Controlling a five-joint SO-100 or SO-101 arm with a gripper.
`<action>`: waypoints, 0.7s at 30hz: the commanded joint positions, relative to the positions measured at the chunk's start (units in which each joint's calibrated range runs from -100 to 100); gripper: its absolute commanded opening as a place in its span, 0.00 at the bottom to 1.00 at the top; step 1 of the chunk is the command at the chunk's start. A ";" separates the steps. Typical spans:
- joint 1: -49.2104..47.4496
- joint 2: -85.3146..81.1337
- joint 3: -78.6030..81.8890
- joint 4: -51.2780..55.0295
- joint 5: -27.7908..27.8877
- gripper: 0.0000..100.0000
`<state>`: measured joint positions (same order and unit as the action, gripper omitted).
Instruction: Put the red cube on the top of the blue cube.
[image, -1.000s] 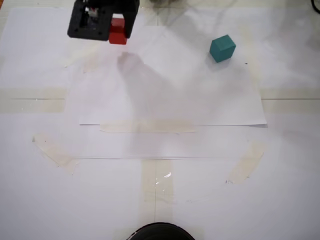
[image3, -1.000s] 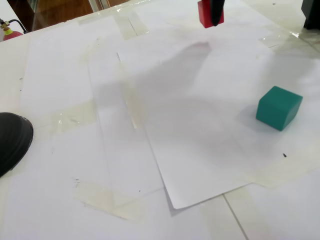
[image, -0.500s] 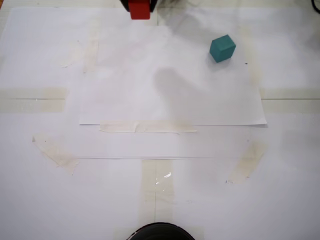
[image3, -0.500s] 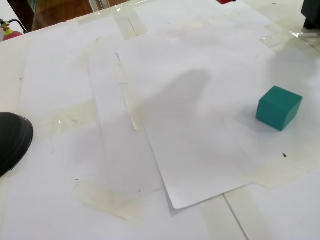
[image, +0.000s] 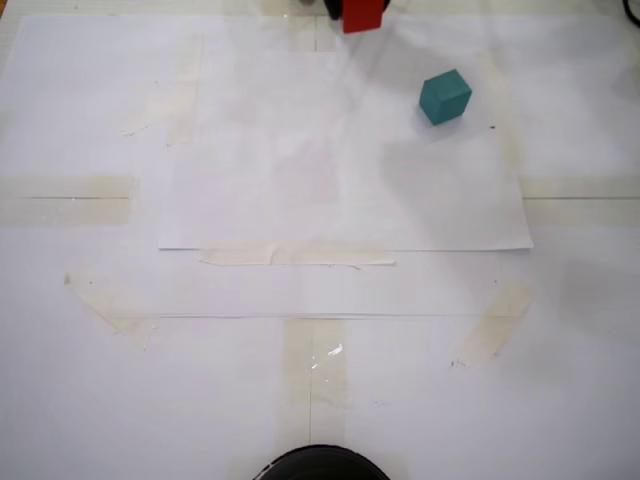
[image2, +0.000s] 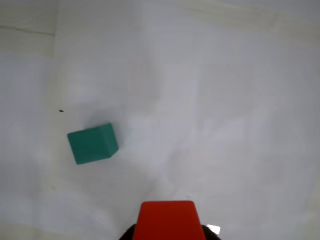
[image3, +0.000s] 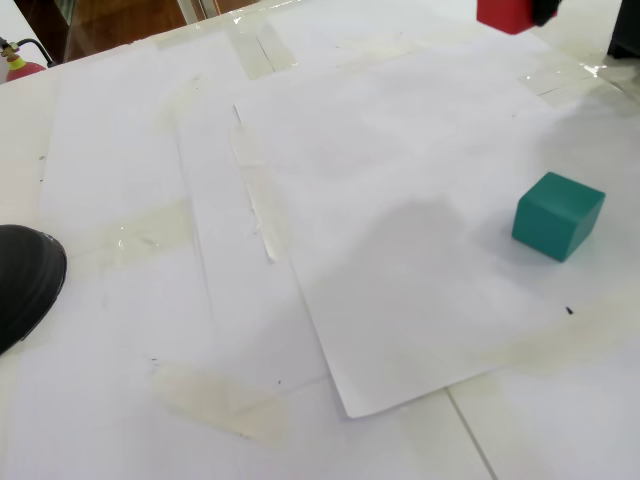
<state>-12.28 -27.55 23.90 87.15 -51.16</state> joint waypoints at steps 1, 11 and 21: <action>-3.62 -3.01 -5.25 -0.19 -0.63 0.12; -9.45 -1.12 -8.52 1.03 -2.15 0.12; -16.64 2.83 -10.69 -0.36 -4.49 0.12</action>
<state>-25.80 -25.38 17.85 87.72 -54.68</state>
